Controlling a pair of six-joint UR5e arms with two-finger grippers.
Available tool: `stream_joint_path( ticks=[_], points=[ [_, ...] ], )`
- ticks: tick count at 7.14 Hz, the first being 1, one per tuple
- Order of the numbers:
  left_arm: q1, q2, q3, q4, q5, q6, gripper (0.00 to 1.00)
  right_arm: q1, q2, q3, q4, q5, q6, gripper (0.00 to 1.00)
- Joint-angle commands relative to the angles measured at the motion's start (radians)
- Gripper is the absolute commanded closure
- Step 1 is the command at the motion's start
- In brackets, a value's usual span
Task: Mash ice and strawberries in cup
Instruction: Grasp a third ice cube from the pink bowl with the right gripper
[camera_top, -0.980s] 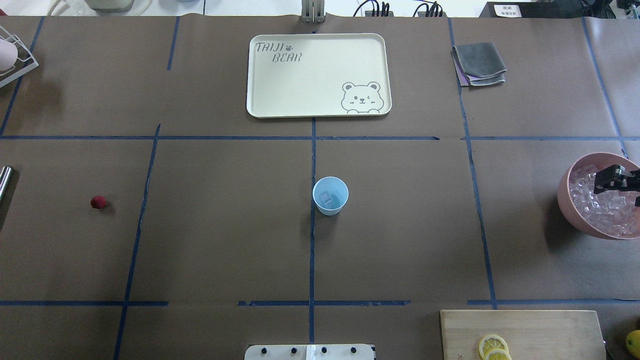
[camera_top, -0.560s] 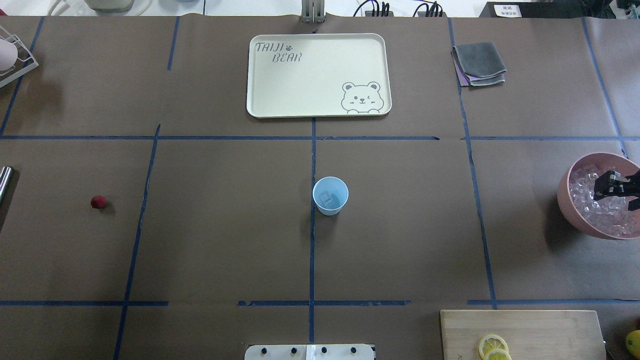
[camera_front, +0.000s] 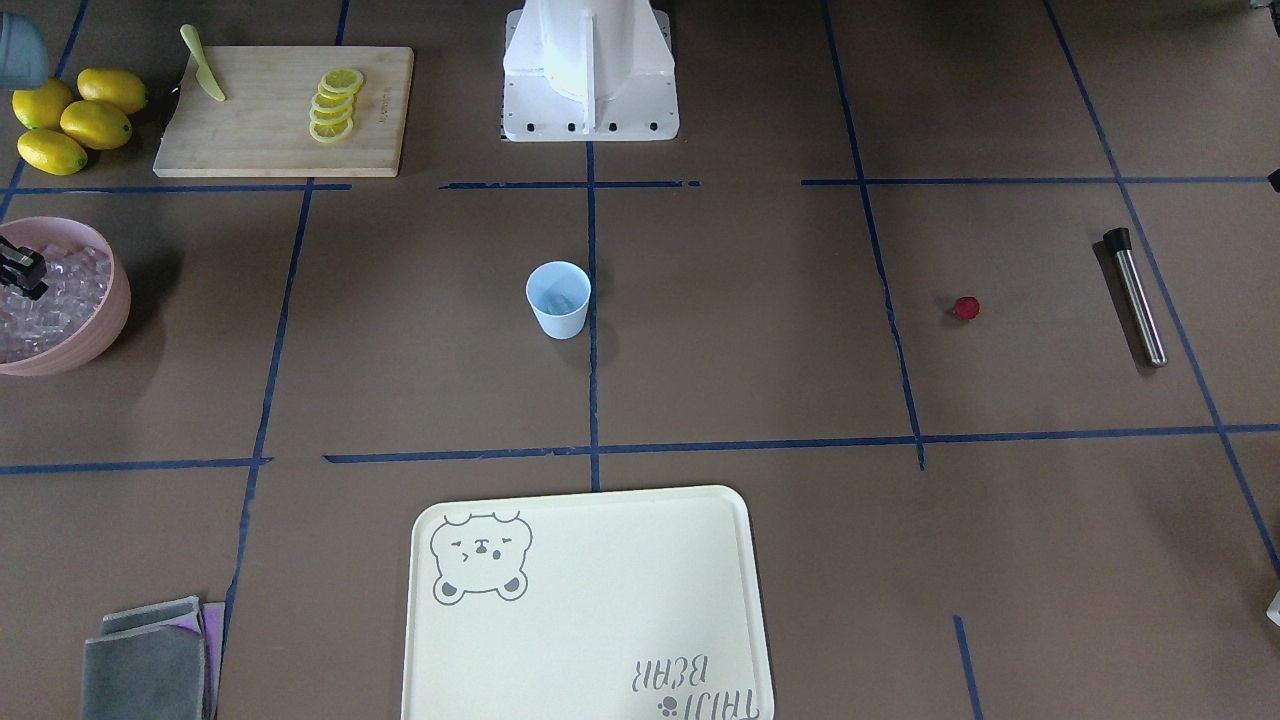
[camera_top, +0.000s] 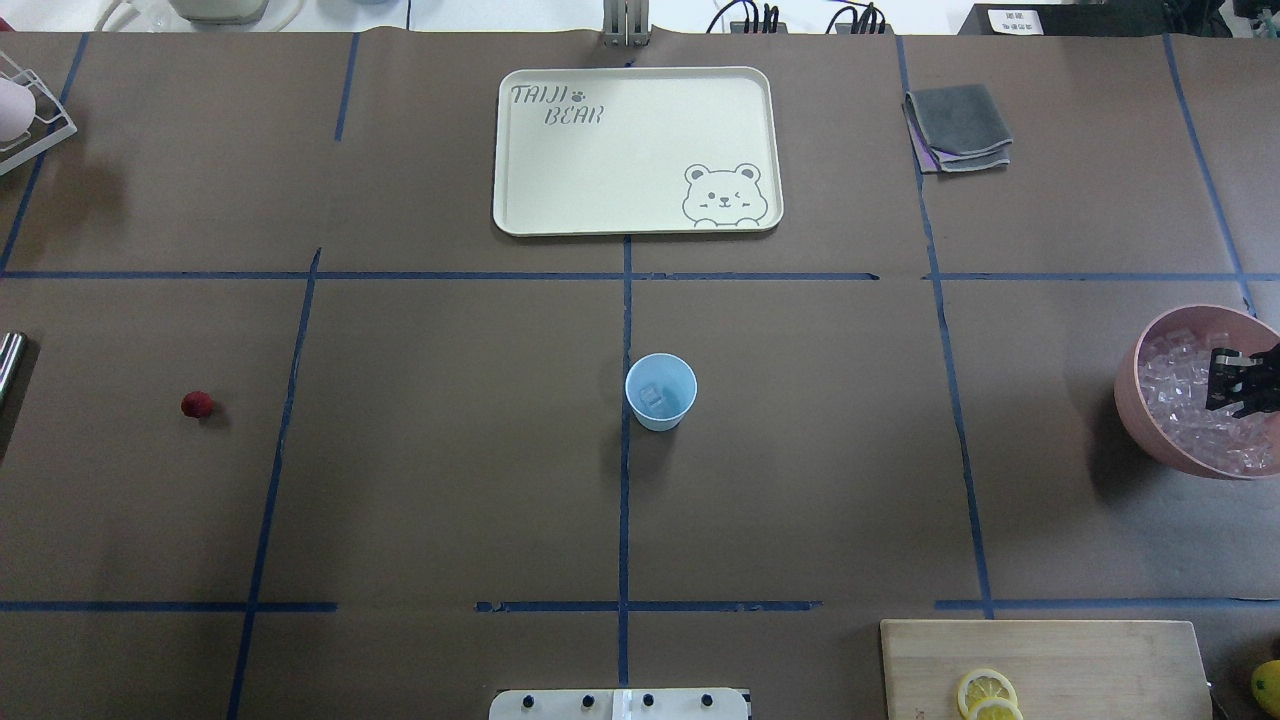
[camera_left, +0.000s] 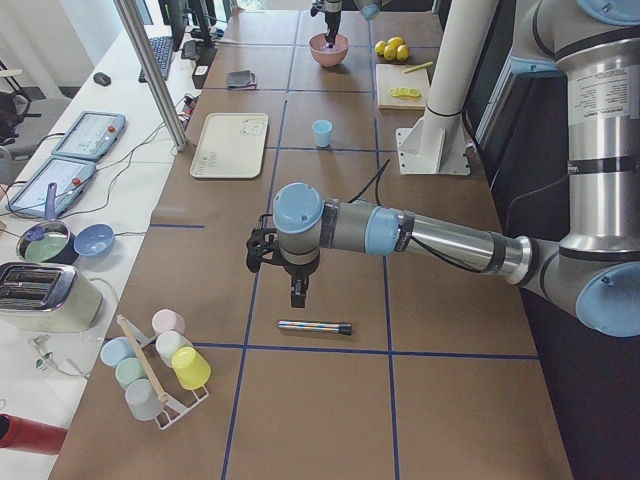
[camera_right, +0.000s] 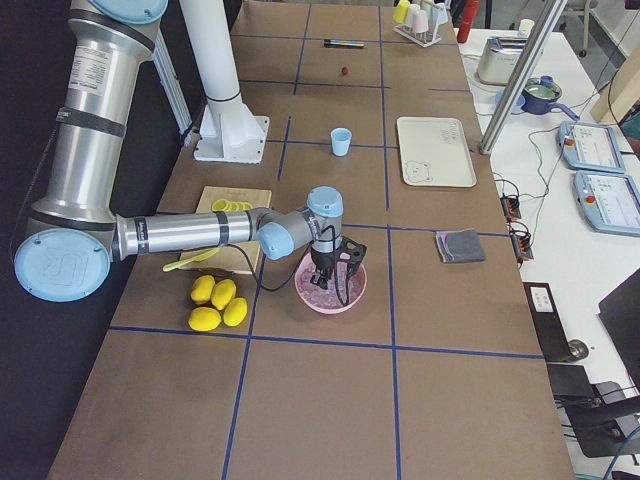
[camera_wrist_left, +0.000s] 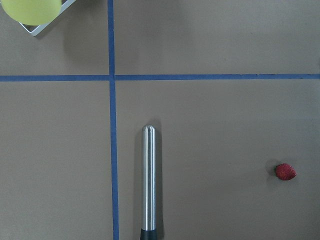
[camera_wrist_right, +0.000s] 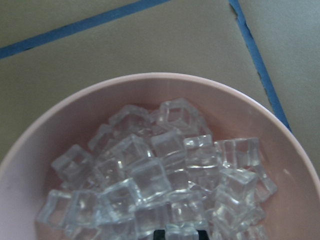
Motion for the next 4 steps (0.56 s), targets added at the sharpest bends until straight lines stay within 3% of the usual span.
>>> stream_joint_path(
  ticks=[1, 3, 4],
  points=[
    [0.000, 0.000, -0.004, 0.001, -0.002, -0.002, 0.00, -0.006, 0.012, 0.151, -0.003, 0.025, 0.075, 1.00],
    [0.000, 0.000, -0.004, 0.001, -0.002, -0.003, 0.00, -0.125, 0.212, 0.173, 0.001, 0.065, 0.404, 1.00],
    [0.000, 0.000, -0.004, 0.001, -0.002, -0.002, 0.00, -0.246, 0.344, 0.153, -0.008, 0.012, 0.552, 0.99]
  ],
)
